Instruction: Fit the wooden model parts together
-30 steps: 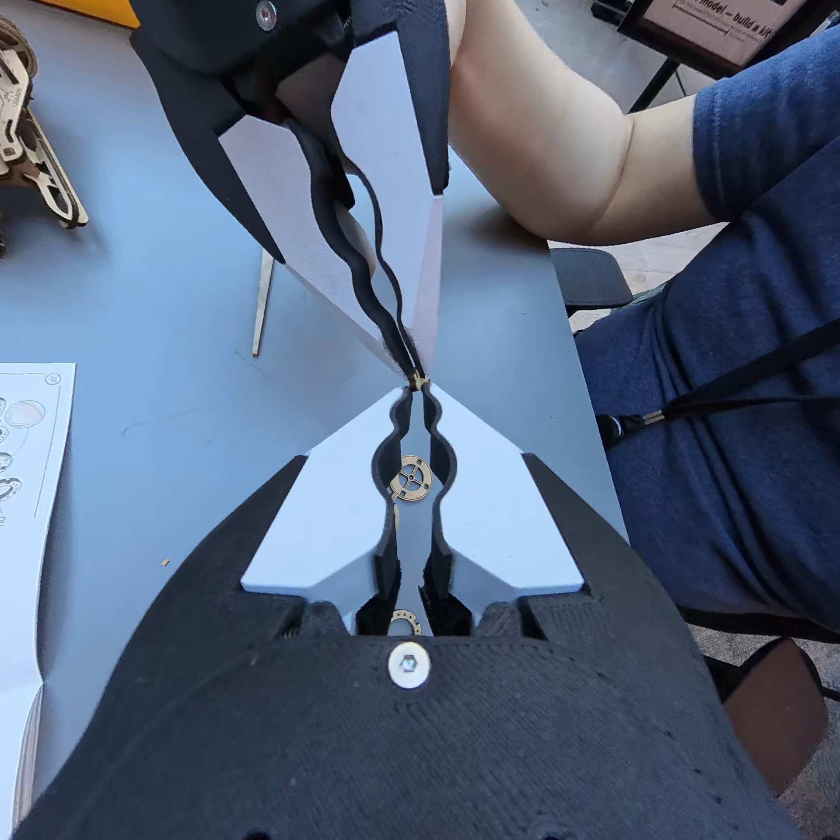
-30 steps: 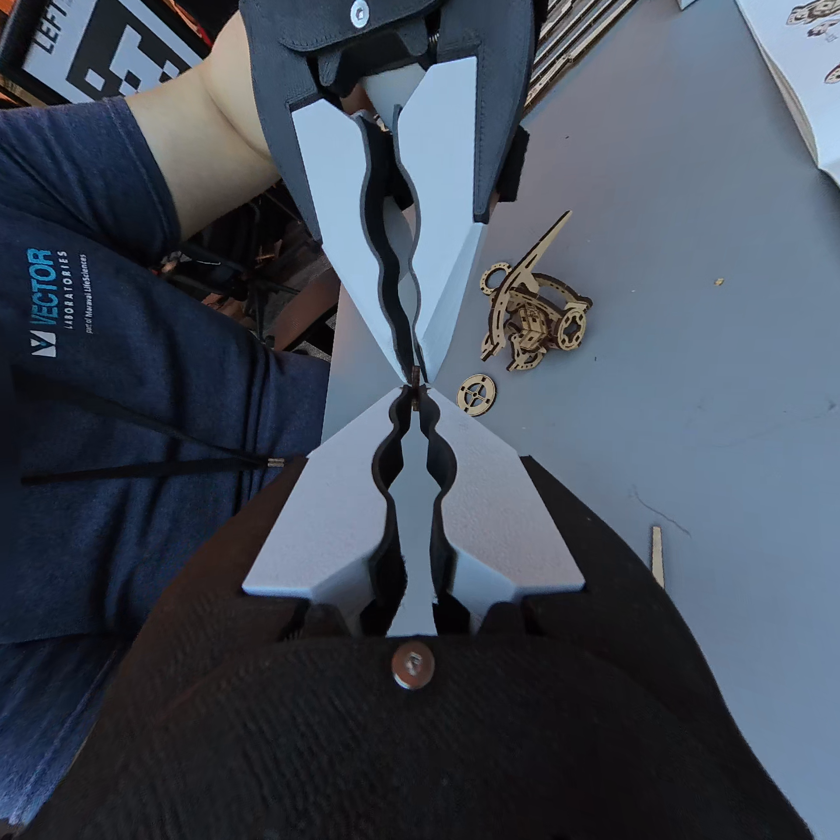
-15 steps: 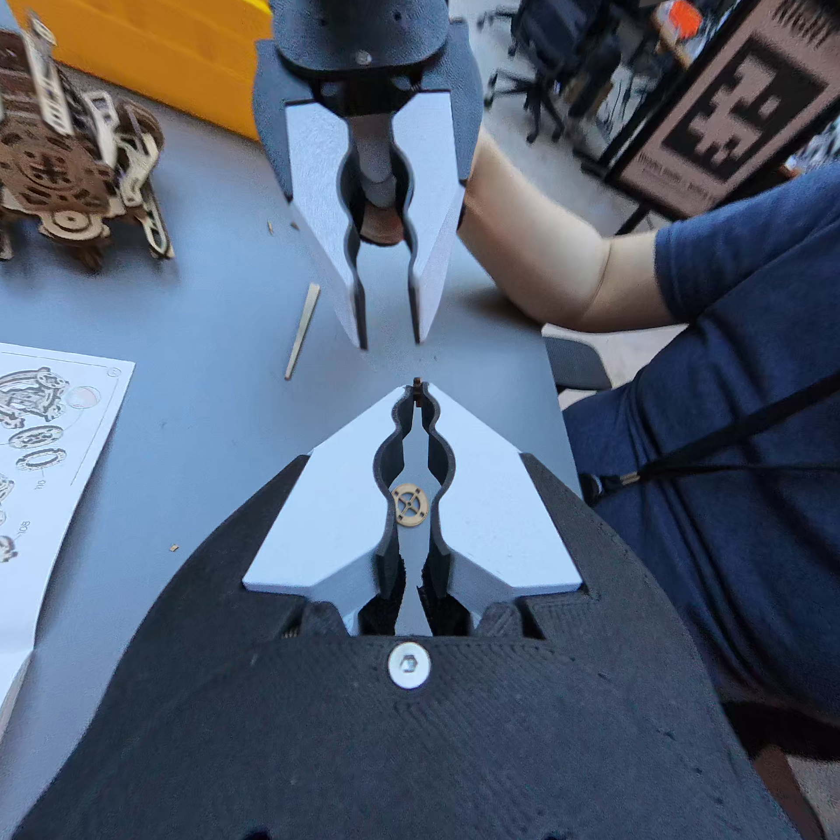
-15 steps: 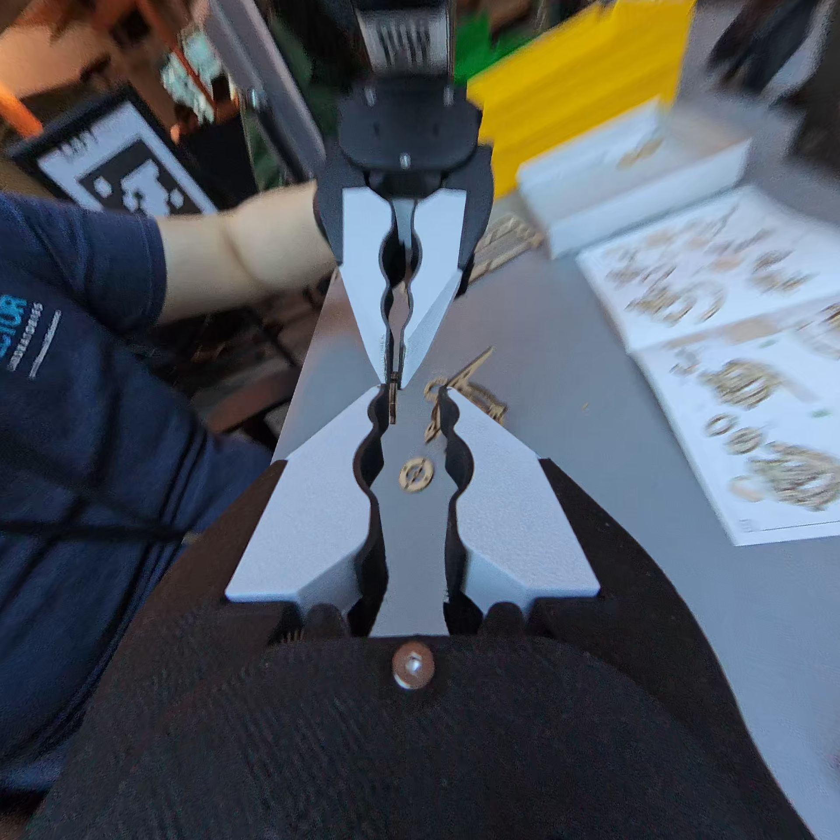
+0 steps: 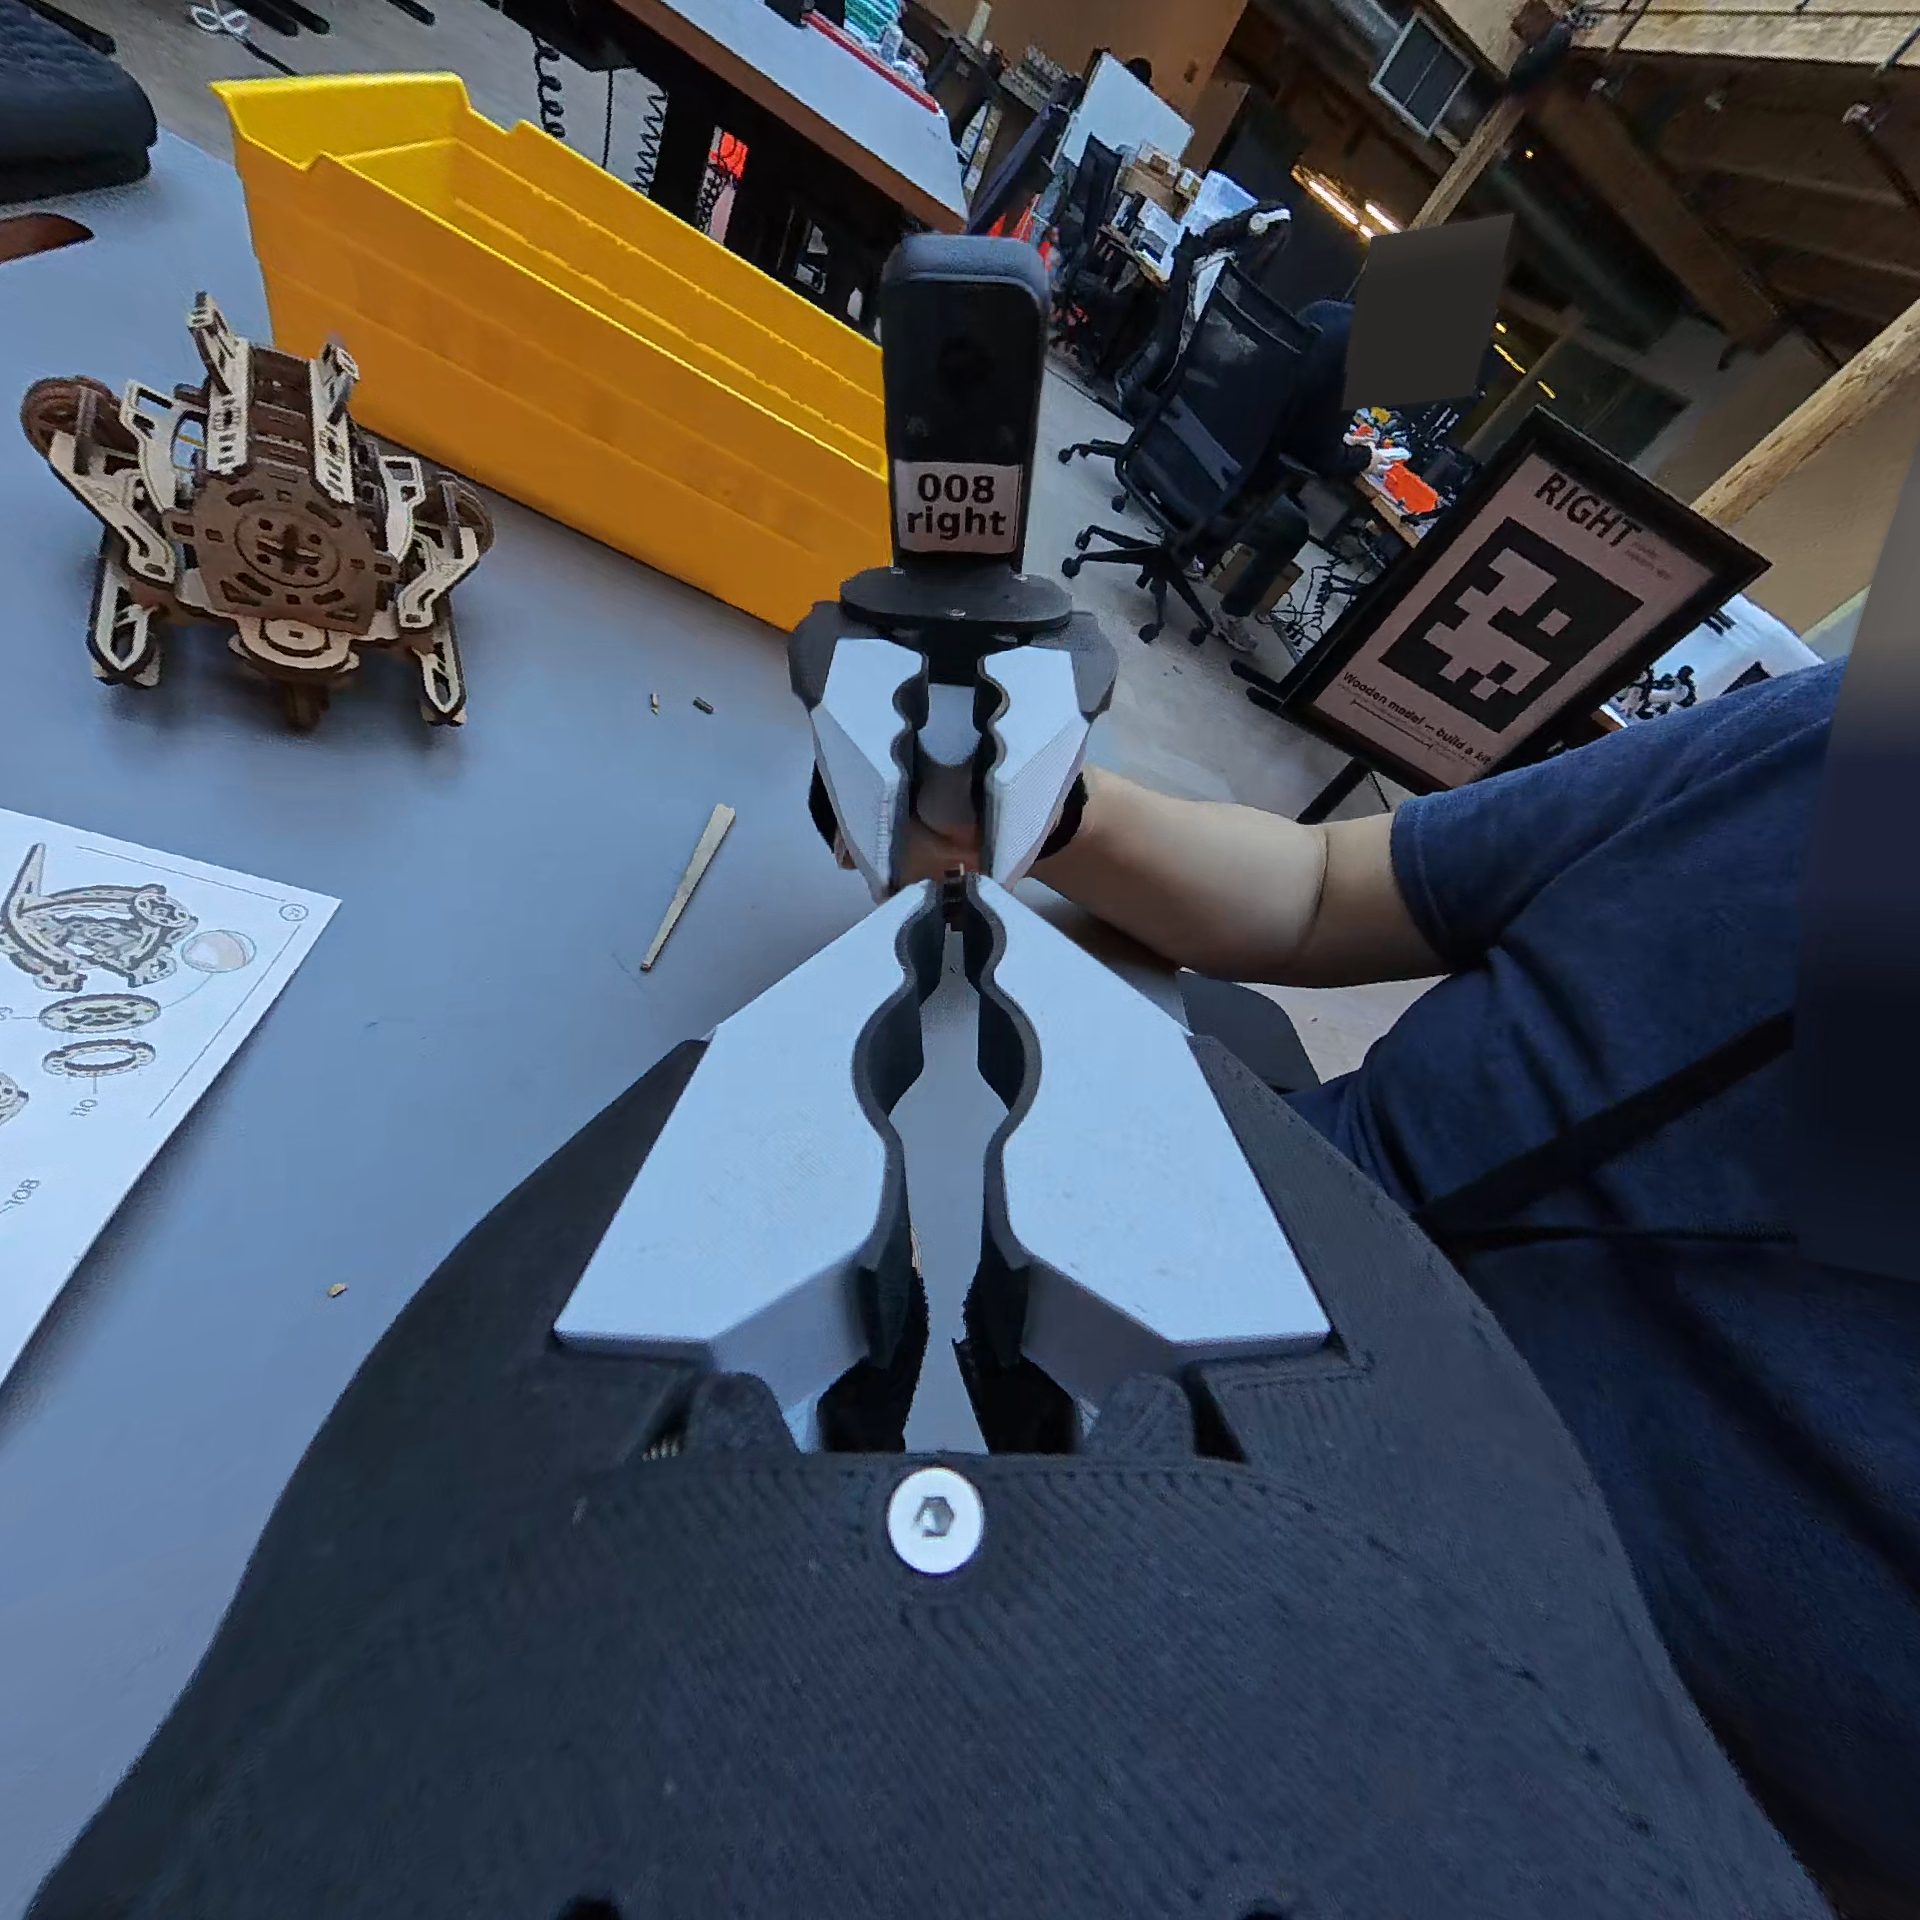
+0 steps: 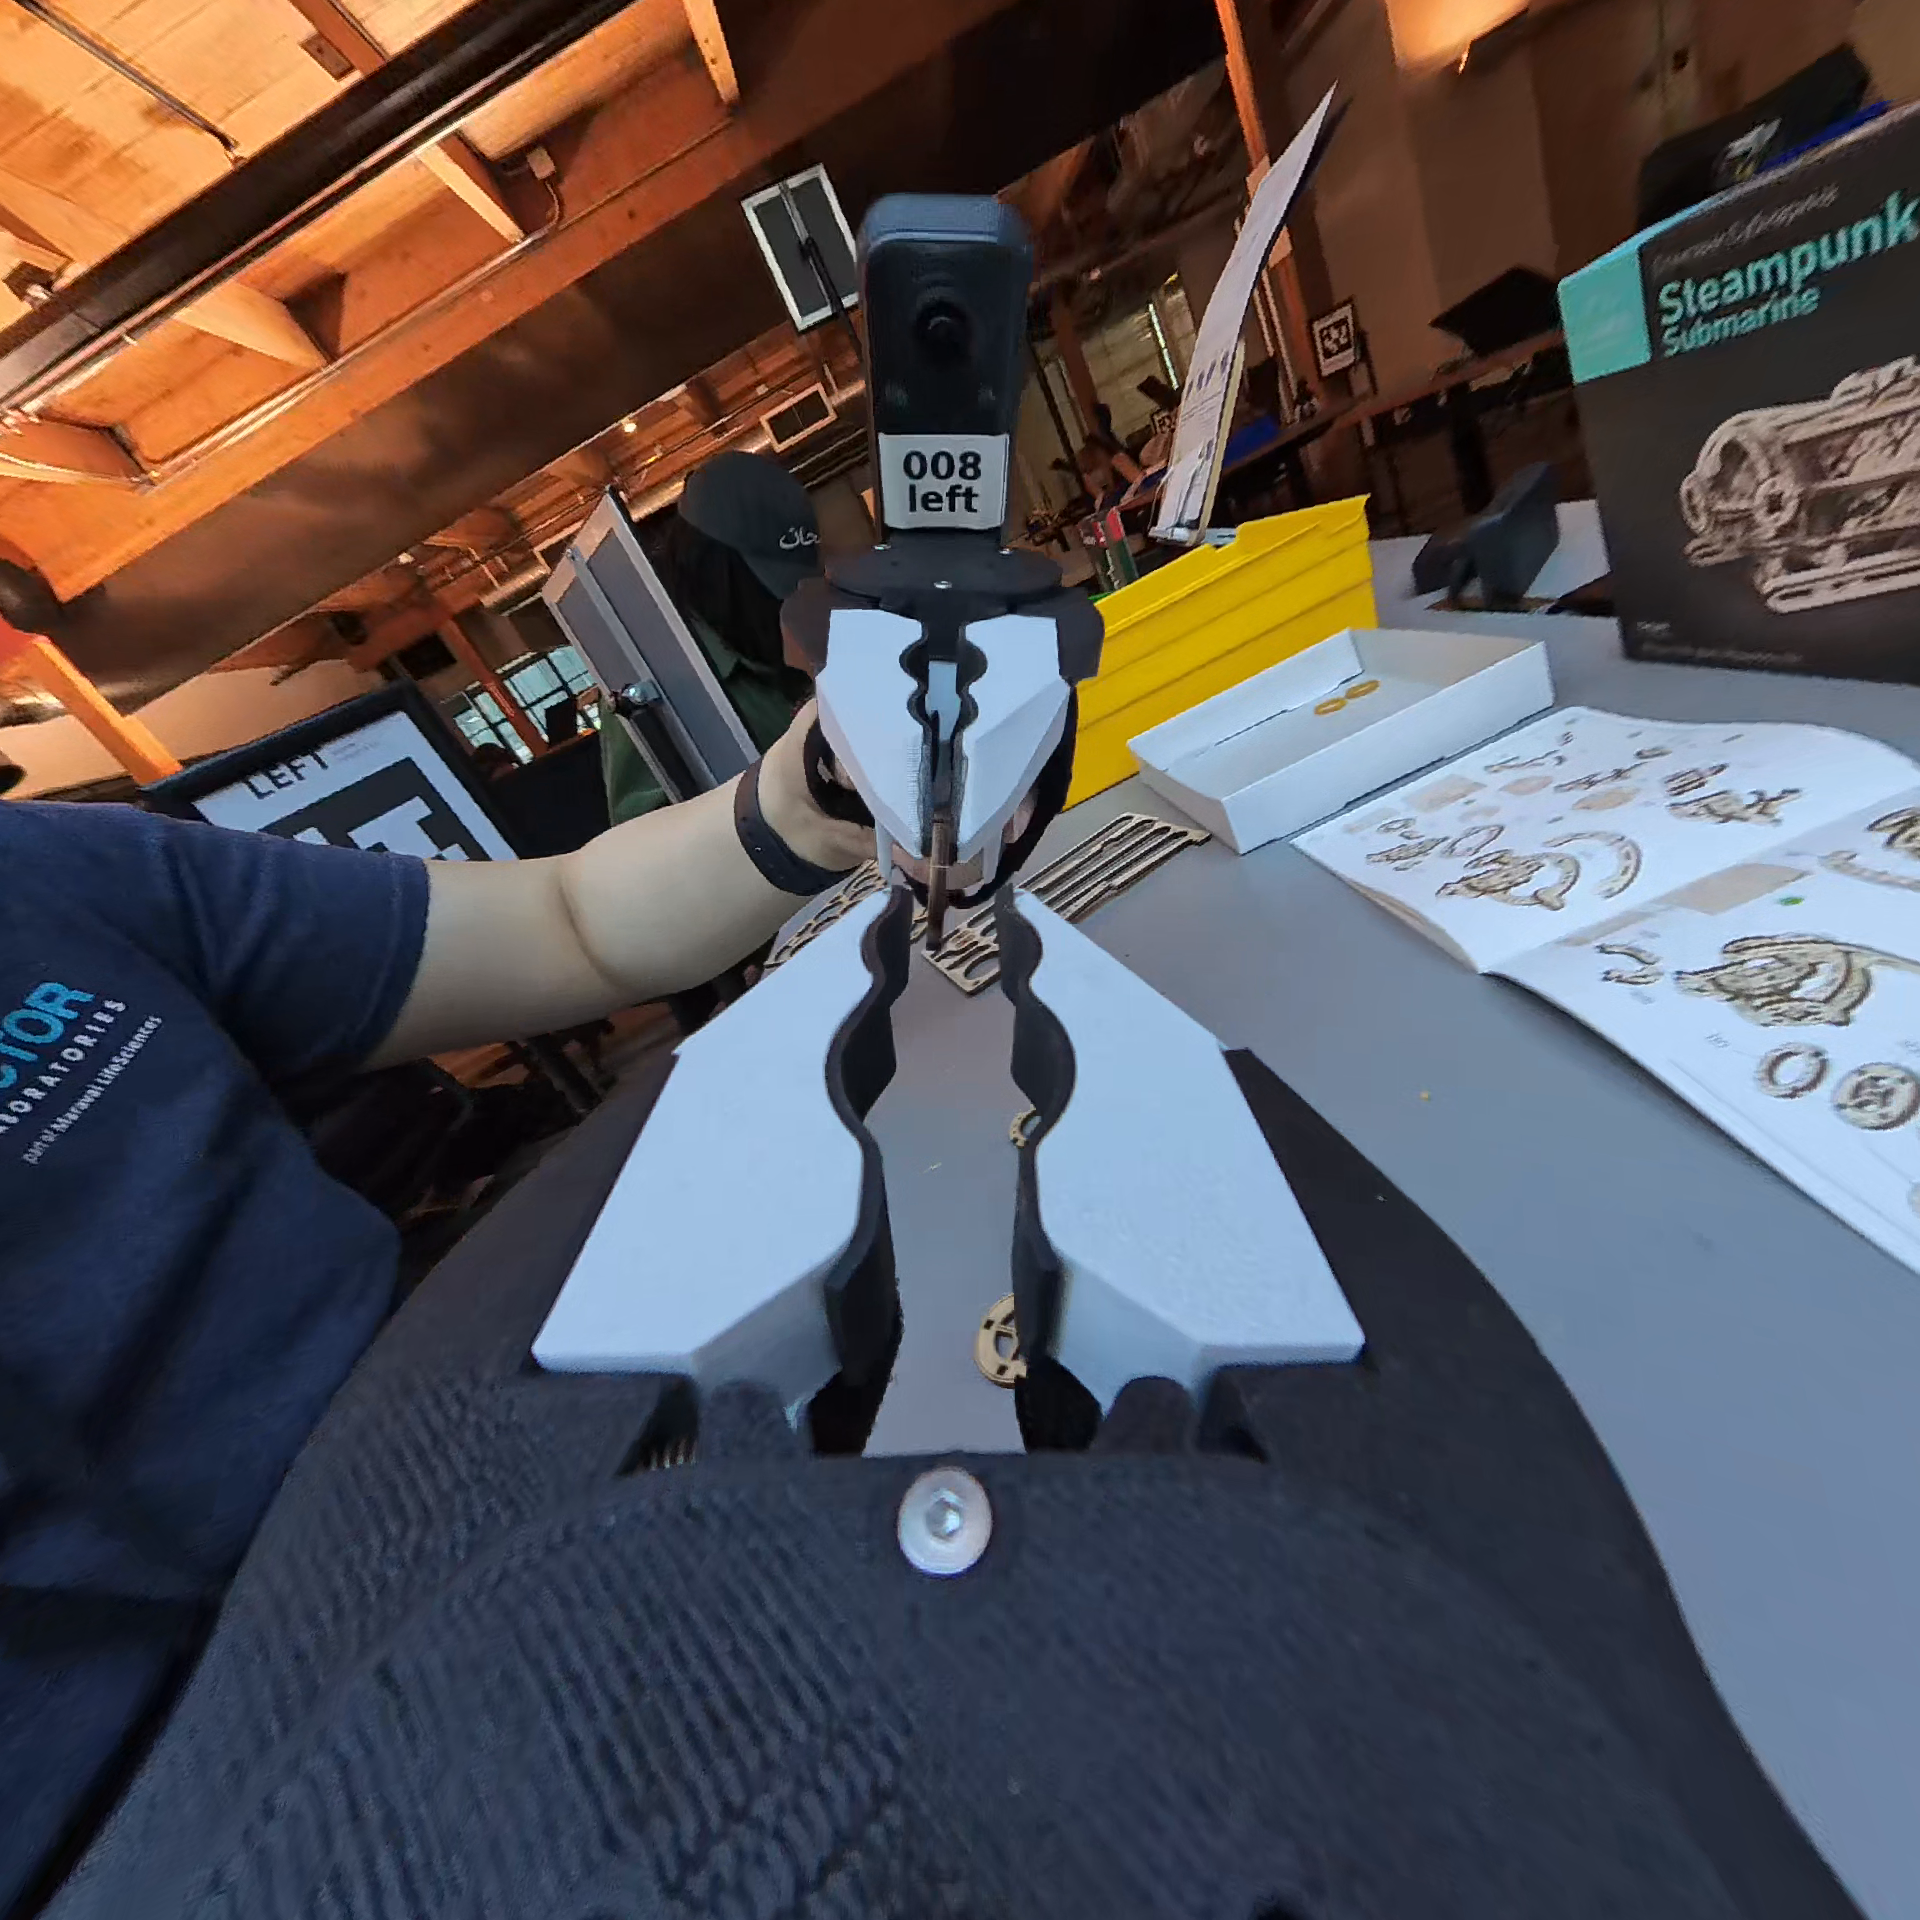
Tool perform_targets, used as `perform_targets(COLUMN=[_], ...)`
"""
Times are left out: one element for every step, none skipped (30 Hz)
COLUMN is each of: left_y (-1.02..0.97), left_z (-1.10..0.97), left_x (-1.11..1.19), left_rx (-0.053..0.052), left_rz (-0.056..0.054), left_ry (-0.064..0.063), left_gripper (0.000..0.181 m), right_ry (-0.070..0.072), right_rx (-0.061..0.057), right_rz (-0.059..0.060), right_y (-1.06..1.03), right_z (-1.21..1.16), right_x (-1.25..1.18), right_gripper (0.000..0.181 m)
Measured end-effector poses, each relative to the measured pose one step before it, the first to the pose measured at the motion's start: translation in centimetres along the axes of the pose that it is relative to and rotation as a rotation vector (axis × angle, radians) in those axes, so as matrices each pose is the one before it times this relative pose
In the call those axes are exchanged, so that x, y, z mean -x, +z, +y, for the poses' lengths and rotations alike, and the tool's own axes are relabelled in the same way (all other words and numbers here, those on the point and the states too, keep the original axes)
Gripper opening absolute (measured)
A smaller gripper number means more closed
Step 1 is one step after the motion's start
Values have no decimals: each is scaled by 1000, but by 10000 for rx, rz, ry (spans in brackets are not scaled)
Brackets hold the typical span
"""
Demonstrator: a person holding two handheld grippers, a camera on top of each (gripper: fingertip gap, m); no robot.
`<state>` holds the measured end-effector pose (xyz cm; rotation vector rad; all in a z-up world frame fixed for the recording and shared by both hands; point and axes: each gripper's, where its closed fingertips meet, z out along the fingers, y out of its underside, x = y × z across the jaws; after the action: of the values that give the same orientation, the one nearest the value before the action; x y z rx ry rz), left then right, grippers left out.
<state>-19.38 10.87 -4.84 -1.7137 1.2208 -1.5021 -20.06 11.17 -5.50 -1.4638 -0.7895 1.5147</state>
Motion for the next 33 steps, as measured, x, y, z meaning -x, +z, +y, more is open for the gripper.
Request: perform_targets(left_y=[51,104,128,111,79,61,45,40,42,61,43,1,-31,-33,-1,35,41,20,5,-64,-230,-488,-624,-457,-219,29,307,431,472,443,360,266,158], left_z=[-22,34,100,32,-1,-75,-138,-140,-106,-55,-58,-159,-222,-137,-16,2,-30,-67,-68,55,357,818,1364,1722,1889,1936,1586,1082,731,651,695,624,372], left_x=[-78,-267,-185,25,-7,-82,-141,-118,44,166,72,-54,-6,116,86,-12,-108,-246,-226,-13,302,793,1030,615,414,320,-278,-391,-216,-242,-30,99,12], left_rx=[-17,16,60,9,-31,-87,-130,-136,-100,-58,-52,-116,-162,-98,-27,-17,-30,-35,-30,87,356,665,892,916,910,950,753,435,233,227,315,299,124], left_rz=[-44,81,32,-91,-41,61,122,118,5,-80,-1,93,60,-23,-15,26,92,166,136,-37,-232,-495,-630,-410,-269,-145,268,354,226,214,41,-70,-78], left_ry=[79,113,95,64,8,-59,-88,-49,-38,-60,-72,-102,-120,-69,-3,-7,-19,-6,106,301,606,984,1187,965,601,293,-16,-205,-260,-209,-158,-109,-91], left_gripper=[1,1,1,1,1,1,1,1,0,0,1,1,1,1,0,1,1,1,1,7,35,51,53,61,65,61,66,66,64,61,56,53,54], right_ry=[145,114,95,54,-15,50,113,153,84,-55,-39,69,99,122,73,-66,-87,22,161,230,291,312,383,454,518,589,506,442,408,290,227,285,286], right_rx=[-69,-135,0,106,28,8,-20,-85,-79,-90,-57,-26,8,15,-10,9,2,10,-20,-84,-48,44,191,171,97,126,116,76,226,275,175,189,269], right_rz=[-120,-243,-231,-1,13,-46,-80,-123,-29,80,47,139,32,-231,-91,65,4,-127,-177,-142,-4,129,199,192,191,248,276,300,283,282,210,131,156], right_y=[101,39,42,-13,-83,-67,-74,-67,-66,-73,-56,-47,-79,-101,-95,-42,-40,-7,-36,-110,-247,-330,-367,-372,-387,-332,-254,-135,16,144,227,285,331], right_z=[-7,-115,29,139,-7,-53,-122,-178,-89,-68,-63,-86,-41,-18,-79,-40,-27,-37,-86,-155,-120,9,240,276,305,432,416,383,607,694,596,664,763], right_x=[144,342,324,-18,-10,105,131,153,-48,-204,-110,-250,-138,259,128,-14,112,245,227,78,-186,-422,-591,-616,-683,-826,-870,-845,-781,-691,-479,-389,-449], right_gripper=[12,6,1,1,0,0,0,0,0,0,1,9,13,4,0,0,0,0,0,0,0,0,1,1,0,0,0,0,0,0,0,0,0])
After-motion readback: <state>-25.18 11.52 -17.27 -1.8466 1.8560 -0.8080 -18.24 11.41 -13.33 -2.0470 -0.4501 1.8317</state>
